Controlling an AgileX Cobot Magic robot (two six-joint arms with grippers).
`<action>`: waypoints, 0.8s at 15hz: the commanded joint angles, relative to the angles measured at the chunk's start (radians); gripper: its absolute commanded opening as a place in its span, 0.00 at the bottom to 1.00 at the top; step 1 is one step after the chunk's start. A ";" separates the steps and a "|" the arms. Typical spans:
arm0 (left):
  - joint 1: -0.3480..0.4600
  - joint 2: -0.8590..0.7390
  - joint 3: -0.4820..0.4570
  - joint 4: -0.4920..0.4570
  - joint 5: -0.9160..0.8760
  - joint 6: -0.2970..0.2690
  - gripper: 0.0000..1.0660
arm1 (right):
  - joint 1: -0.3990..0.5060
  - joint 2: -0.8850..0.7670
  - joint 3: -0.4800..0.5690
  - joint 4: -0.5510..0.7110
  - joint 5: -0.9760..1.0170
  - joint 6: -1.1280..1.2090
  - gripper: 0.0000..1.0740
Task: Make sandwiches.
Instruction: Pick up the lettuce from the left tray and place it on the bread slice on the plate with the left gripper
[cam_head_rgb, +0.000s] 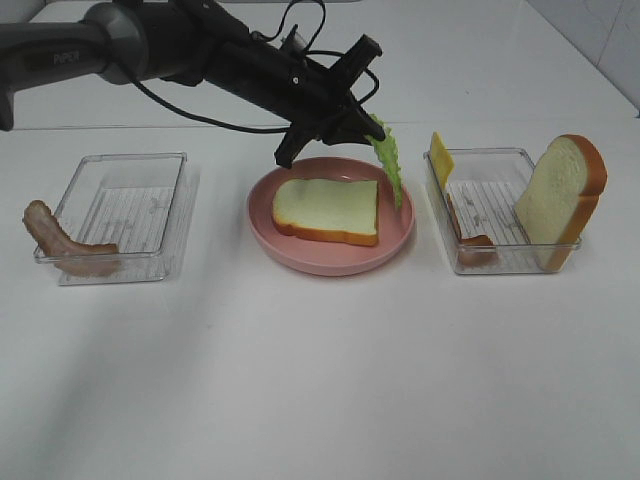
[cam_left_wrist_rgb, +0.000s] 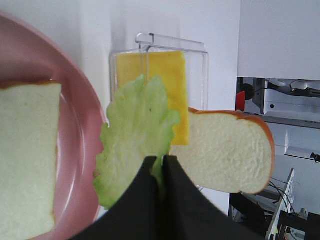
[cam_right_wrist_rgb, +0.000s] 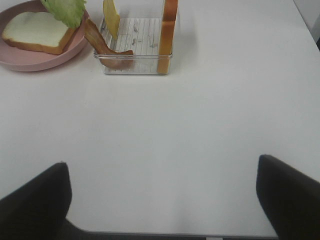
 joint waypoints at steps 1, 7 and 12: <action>-0.001 0.017 -0.007 -0.009 0.008 0.001 0.00 | 0.004 -0.028 0.004 0.000 -0.005 0.007 0.91; 0.035 0.021 -0.007 0.159 0.071 -0.066 0.00 | 0.004 -0.028 0.004 0.000 -0.005 0.007 0.91; 0.042 0.022 -0.007 0.340 0.088 -0.078 0.00 | 0.004 -0.028 0.004 0.000 -0.005 0.007 0.91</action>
